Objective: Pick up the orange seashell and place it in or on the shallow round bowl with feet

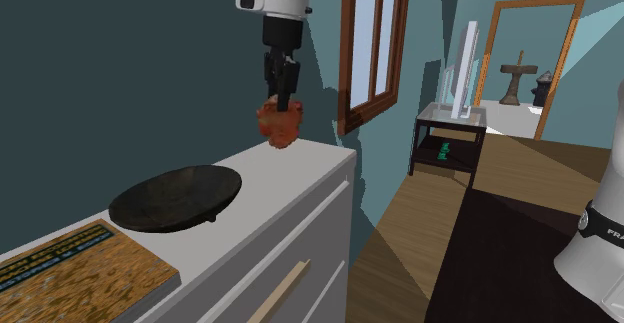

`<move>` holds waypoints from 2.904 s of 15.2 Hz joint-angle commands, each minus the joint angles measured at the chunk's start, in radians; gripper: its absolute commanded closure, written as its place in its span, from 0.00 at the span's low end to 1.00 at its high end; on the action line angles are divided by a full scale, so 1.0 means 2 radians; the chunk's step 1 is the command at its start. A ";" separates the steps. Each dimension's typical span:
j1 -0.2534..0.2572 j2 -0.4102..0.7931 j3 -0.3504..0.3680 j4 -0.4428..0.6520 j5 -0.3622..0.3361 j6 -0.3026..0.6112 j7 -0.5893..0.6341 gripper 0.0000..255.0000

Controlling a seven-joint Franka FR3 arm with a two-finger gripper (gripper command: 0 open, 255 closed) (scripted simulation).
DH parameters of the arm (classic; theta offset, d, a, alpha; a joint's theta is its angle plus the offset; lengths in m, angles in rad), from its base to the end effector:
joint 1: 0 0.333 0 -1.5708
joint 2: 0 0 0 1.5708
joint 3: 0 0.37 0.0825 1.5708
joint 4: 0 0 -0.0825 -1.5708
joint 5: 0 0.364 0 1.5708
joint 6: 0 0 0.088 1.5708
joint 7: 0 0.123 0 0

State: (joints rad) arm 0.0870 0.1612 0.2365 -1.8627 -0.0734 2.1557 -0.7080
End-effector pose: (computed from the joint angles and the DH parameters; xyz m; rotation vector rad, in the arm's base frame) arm 0.5792 0.1818 0.4920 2.6583 1.5617 0.1994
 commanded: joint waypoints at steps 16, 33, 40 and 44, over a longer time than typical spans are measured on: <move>0.067 0.052 0.035 0.129 -0.034 -0.086 0.104 1.00; 0.135 0.141 0.047 0.199 -0.077 -0.077 0.189 1.00; 0.134 0.151 0.045 0.168 -0.083 -0.038 0.195 1.00; 0.134 0.151 0.044 0.168 -0.083 -0.038 0.195 1.00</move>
State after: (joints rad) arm 0.3552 0.4629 0.3256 -1.5259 -0.2397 2.0795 -0.3173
